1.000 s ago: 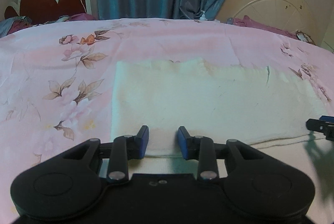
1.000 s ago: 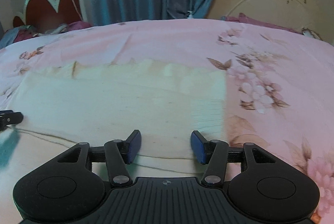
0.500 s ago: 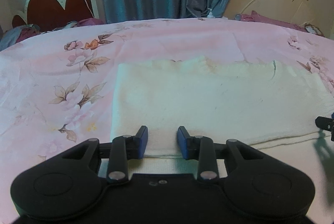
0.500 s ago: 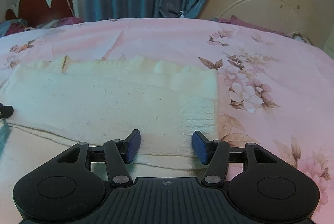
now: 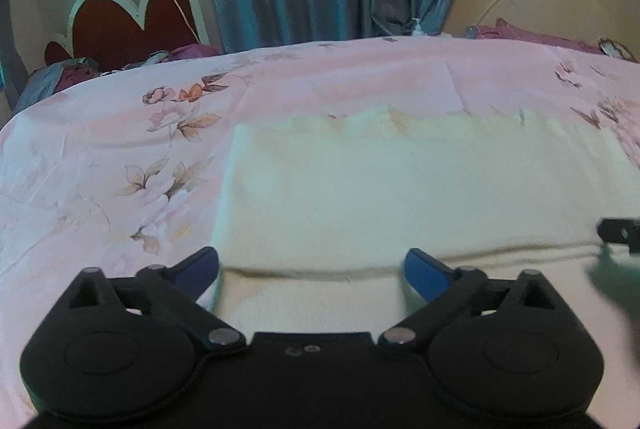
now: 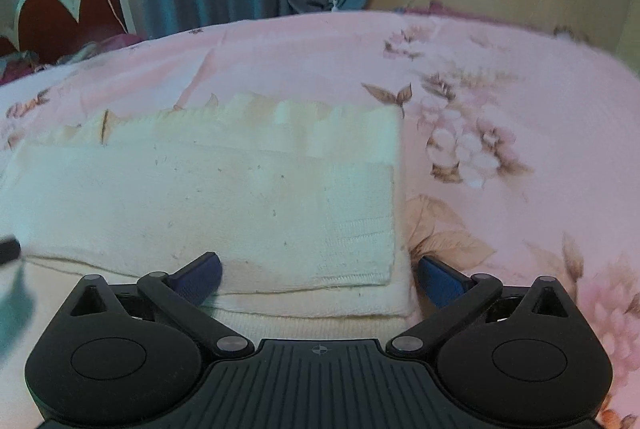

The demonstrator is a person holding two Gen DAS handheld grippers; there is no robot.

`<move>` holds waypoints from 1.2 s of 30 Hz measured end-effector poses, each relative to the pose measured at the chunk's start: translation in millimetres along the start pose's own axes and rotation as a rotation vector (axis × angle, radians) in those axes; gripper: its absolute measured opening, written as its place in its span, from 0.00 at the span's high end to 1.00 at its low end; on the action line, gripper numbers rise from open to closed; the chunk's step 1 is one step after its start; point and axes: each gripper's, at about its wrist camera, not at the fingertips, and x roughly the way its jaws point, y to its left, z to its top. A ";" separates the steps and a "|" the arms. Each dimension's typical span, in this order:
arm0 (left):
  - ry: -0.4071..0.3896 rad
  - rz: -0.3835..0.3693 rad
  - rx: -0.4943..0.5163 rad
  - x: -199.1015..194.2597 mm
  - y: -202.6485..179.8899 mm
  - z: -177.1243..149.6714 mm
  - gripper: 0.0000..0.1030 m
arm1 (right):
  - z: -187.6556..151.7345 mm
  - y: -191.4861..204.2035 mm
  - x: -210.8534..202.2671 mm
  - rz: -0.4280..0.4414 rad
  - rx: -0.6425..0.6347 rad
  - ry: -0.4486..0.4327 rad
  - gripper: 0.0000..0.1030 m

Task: Fold small clothes
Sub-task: 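Open the right gripper and smooth the folded sweater with both tools, then move both tools to the sweater hem and lower the grippers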

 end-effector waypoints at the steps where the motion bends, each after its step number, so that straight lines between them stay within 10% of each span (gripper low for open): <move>1: 0.006 -0.005 0.005 -3.3 -1.4 -1.0 0.01 | 0.3 -2.8 -2.4 0.035 0.015 0.018 0.00; 14: -0.020 -0.072 0.094 -91.9 -6.9 -26.2 0.01 | -51.9 -15.8 -136.3 0.083 -0.089 -0.239 0.00; 19: -0.025 -0.099 0.069 -122.6 11.2 -45.4 0.06 | -88.2 -31.7 -173.6 0.128 0.083 -0.201 0.00; 36: 0.089 -0.161 -0.066 -185.1 107.3 -156.9 0.35 | -221.5 -5.8 -251.6 0.028 -0.040 -0.089 0.00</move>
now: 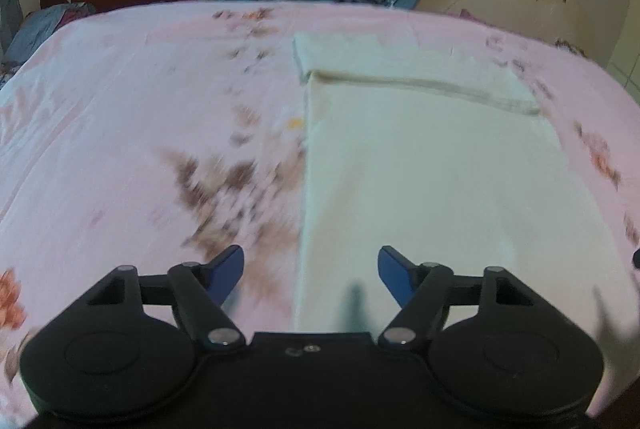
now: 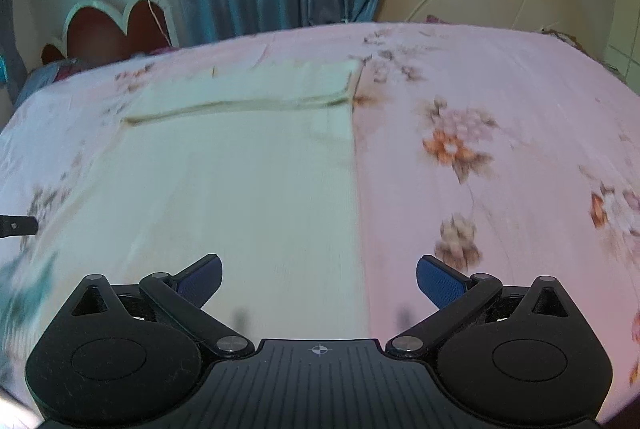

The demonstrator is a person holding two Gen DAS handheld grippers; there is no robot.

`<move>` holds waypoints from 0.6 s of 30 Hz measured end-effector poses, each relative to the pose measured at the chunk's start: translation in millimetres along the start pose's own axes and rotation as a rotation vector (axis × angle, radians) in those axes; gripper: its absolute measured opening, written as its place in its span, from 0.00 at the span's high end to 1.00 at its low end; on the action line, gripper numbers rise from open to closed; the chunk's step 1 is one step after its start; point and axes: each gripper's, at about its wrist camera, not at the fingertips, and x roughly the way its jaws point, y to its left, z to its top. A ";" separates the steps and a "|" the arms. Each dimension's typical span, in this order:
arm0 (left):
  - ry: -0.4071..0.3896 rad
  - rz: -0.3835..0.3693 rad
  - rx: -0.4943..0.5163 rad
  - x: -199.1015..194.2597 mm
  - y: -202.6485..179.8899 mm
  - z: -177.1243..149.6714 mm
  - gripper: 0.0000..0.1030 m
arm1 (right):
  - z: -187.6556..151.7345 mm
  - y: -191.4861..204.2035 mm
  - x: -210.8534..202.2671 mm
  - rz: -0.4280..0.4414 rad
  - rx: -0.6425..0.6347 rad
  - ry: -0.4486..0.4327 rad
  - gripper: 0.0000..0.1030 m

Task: Fold small clothes
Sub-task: 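Move both tools to the sweater hem and lower the grippers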

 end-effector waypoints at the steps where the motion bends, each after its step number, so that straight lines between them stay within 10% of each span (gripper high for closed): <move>1: 0.015 -0.004 0.002 -1.6 4.3 -7.7 0.37 | -5.7 -0.9 -2.2 0.005 0.007 0.009 0.00; 8: 0.097 -0.081 -0.039 -8.6 23.0 -53.8 0.50 | -34.0 -2.9 -17.2 0.004 0.034 0.036 0.01; 11: 0.090 -0.108 -0.044 -14.0 21.4 -64.6 0.50 | -41.9 -5.6 -17.3 -0.002 0.052 0.060 0.28; 18: 0.111 -0.210 -0.076 -13.9 15.4 -73.5 0.65 | -60.9 -14.9 -17.0 -0.006 0.110 0.103 0.29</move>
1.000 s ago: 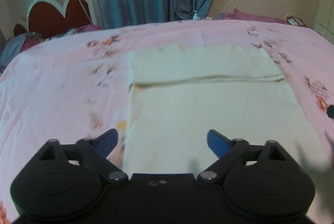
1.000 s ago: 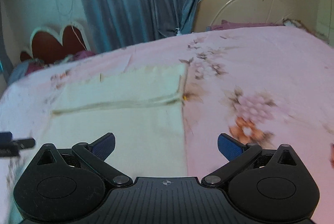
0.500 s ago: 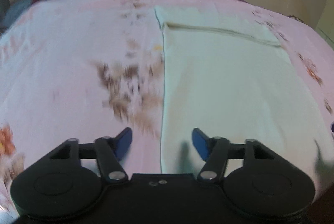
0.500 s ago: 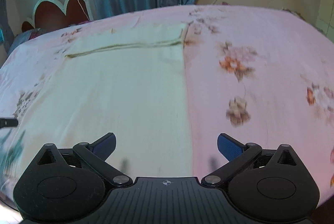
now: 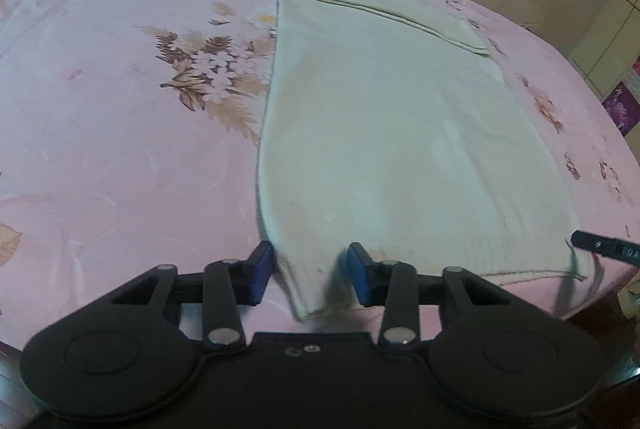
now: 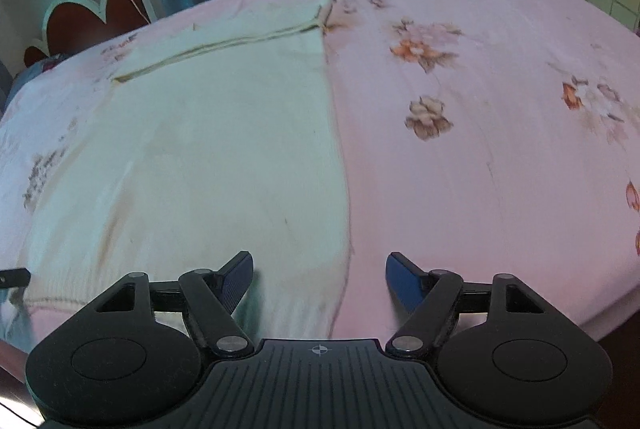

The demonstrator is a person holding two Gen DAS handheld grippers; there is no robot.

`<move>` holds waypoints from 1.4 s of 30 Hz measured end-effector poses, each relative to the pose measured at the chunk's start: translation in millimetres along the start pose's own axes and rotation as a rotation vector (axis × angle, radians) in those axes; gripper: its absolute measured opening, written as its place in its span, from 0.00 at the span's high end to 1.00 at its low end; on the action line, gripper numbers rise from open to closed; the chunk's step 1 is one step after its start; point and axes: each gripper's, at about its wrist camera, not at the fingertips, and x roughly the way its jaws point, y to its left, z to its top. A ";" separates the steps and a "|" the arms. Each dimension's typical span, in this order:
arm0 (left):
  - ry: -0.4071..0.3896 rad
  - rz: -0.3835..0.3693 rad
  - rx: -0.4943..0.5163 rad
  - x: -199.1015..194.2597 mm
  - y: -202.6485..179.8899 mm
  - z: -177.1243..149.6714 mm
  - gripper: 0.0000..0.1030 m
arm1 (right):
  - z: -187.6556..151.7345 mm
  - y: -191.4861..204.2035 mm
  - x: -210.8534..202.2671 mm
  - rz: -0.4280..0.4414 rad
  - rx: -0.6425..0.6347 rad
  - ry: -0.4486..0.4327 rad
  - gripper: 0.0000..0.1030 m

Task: Fold small clothes
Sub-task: 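Move both tools to the sweater hem and lower the grippers, then grasp the hem with both grippers and fold it toward the collar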

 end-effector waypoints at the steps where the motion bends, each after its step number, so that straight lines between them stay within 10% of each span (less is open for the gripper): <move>1: -0.001 -0.005 -0.004 0.6 0.2 -0.9 0.66 | -2.4 0.0 0.0 0.001 0.003 0.003 0.29; 5: -0.007 -0.055 -0.047 2.2 6.6 -2.9 0.76 | -7.3 2.2 0.1 0.021 0.026 0.010 0.33; 12: 0.016 -0.112 -0.076 5.5 8.8 1.2 0.92 | -2.3 7.3 6.0 0.134 0.059 0.077 0.91; 24: -0.127 -0.169 -0.063 -19.4 1.0 41.0 0.93 | 35.4 23.6 -20.6 0.218 0.046 -0.080 0.91; 42: -0.314 -0.140 -0.084 22.4 -18.8 183.2 0.93 | 194.8 12.3 39.1 0.253 0.075 -0.282 0.91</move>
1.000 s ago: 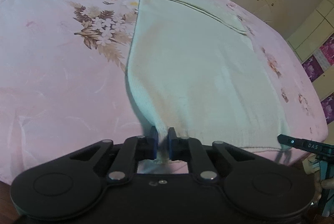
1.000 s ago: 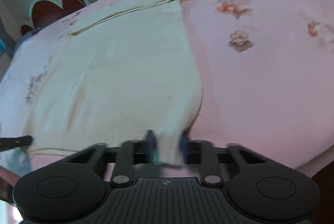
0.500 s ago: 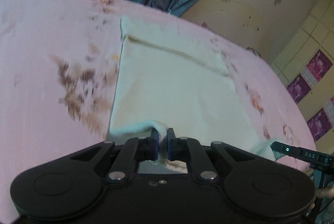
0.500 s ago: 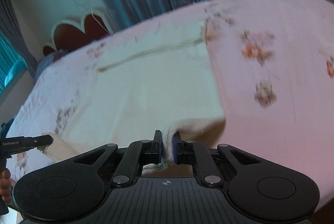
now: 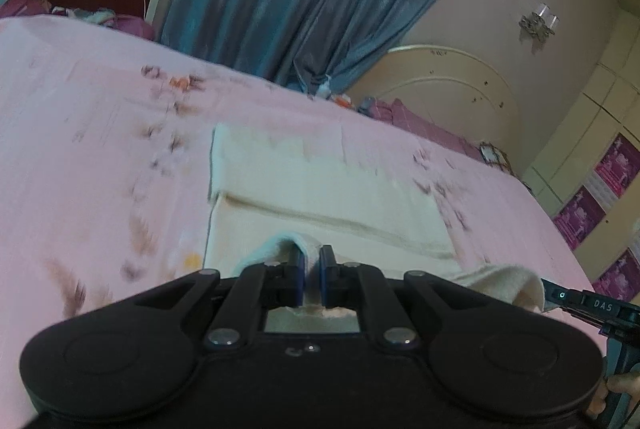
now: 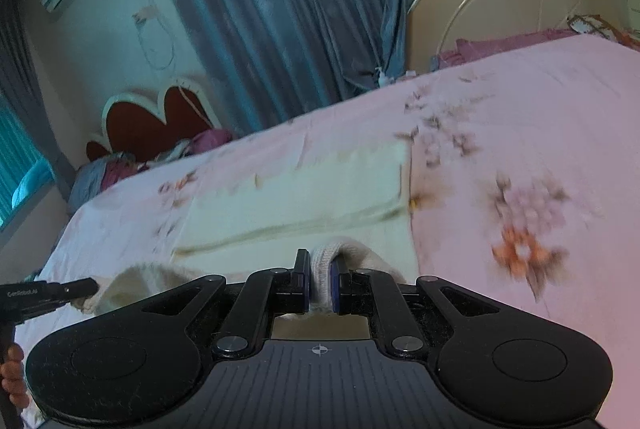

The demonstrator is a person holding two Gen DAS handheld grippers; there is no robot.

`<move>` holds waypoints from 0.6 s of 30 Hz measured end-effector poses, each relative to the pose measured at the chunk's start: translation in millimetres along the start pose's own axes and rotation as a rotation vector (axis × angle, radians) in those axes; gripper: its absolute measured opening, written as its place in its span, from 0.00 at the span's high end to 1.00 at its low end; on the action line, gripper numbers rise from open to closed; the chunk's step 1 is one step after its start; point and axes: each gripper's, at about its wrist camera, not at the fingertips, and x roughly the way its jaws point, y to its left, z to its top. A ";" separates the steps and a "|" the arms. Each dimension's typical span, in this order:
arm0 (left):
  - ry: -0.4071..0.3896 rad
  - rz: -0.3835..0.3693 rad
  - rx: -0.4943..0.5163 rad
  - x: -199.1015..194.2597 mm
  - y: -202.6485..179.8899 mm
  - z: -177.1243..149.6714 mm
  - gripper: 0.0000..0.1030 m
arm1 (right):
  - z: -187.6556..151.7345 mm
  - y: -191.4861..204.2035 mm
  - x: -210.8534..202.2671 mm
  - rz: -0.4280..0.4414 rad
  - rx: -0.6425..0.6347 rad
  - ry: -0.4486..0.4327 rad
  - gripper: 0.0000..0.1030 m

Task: Fold small clothes
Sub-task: 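Grasp the hem with both grippers and fold it toward the collar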

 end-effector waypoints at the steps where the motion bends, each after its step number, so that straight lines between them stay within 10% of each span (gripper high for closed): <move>1: -0.006 0.005 0.001 6.7 -0.3 5.2 0.93 | 6.2 -3.2 9.1 -0.001 0.009 -0.007 0.91; 18: -0.004 0.103 -0.065 140.5 19.6 82.3 0.93 | 83.5 -50.2 172.6 -0.017 0.133 0.036 0.91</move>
